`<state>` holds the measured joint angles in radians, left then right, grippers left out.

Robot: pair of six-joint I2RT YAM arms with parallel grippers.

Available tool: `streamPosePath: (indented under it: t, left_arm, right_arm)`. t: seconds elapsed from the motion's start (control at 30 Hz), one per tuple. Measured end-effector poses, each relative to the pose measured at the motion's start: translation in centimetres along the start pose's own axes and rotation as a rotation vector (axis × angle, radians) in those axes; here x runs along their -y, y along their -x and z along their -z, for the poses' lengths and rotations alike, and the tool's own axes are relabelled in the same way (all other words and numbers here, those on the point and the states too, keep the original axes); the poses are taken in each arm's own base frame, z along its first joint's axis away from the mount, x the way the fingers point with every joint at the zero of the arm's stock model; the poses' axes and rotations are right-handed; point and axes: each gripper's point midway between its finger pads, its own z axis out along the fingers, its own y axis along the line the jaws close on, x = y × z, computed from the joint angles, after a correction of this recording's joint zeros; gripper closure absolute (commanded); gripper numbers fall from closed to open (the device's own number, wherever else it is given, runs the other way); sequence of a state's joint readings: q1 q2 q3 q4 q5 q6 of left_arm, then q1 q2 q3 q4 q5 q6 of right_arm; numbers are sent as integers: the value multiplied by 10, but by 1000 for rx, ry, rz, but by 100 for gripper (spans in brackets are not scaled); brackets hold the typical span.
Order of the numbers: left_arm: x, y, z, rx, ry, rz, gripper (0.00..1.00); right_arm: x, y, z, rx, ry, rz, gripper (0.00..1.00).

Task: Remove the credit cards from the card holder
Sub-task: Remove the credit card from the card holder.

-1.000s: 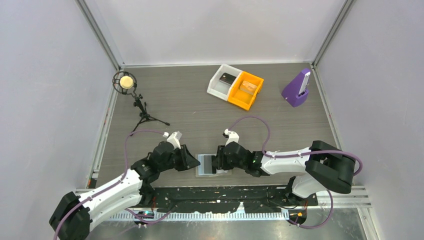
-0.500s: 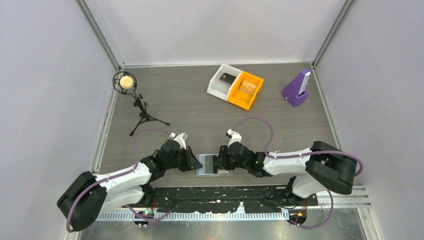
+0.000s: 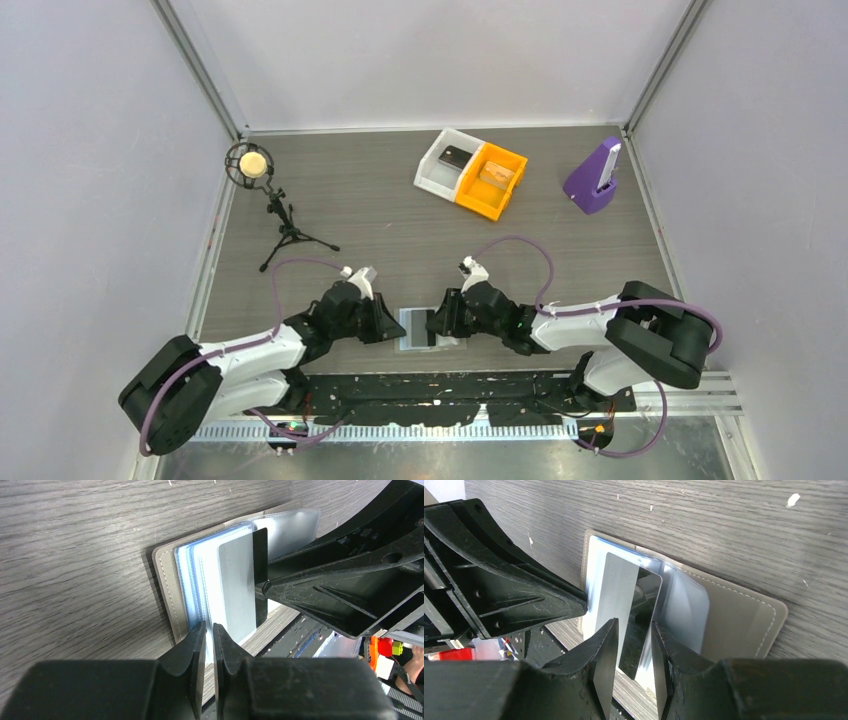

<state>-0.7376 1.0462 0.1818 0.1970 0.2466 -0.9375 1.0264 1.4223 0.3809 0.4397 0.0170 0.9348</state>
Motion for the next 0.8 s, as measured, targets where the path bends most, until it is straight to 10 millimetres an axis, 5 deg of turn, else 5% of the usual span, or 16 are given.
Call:
streamPosePath:
  t: [0.2, 0.4, 0.8]
  left_arm:
    - [1, 1, -3, 4, -6, -1, 87]
    - [1, 2, -4, 6, -8, -2, 87]
    - [4, 3, -12, -4, -20, -3, 86]
  right_arm:
    - [-3, -2, -2, -14, 27, -16, 66]
    - [1, 0, -2, -13, 28, -35, 94]
    - [4, 23, 14, 46, 63, -56, 95]
